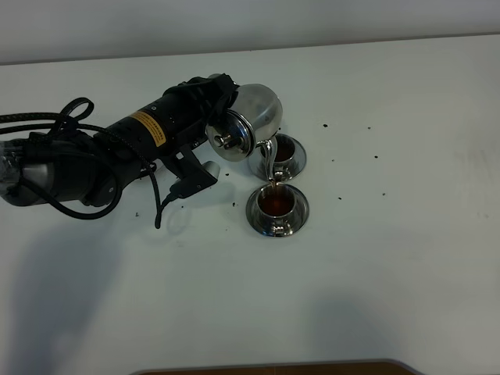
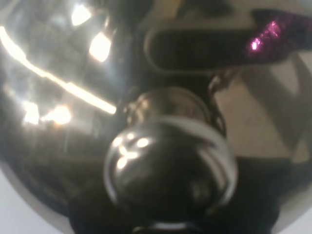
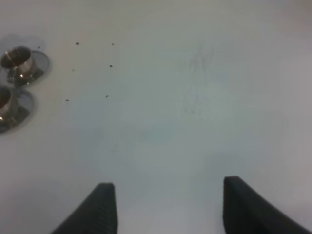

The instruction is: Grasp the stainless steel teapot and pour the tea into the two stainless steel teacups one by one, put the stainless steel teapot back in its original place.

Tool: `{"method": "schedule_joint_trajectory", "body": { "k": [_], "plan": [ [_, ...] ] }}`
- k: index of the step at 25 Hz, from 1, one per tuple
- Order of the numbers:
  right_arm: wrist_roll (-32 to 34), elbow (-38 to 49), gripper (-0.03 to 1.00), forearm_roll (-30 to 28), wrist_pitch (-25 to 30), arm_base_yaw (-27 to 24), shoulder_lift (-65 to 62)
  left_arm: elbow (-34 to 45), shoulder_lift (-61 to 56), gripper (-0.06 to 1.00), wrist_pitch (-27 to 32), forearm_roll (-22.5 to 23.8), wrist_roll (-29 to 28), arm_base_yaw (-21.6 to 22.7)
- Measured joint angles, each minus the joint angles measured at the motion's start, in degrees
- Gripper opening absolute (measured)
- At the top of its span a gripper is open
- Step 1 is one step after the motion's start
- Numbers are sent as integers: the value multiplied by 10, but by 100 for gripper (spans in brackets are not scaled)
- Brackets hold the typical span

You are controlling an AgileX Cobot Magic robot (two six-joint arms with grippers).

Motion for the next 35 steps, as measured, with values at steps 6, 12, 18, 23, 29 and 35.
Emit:
{"method": "schedule_joint_trajectory", "body": {
  "k": [6,12,18,23,29,35],
  "plan": [
    [0,0,48,0,0,0,0,0,0,24,3,11,0,0],
    [0,0,48,0,0,0,0,0,0,24,5,19,0,0],
    [0,0,48,0,0,0,0,0,0,24,8,30,0,0],
    [0,0,48,0,0,0,0,0,0,24,9,37,0,0],
    [0,0,48,0,0,0,0,0,0,24,12,38,0,0],
    [0,0,48,0,0,0,0,0,0,24,30,17,0,0]
  ]
}}
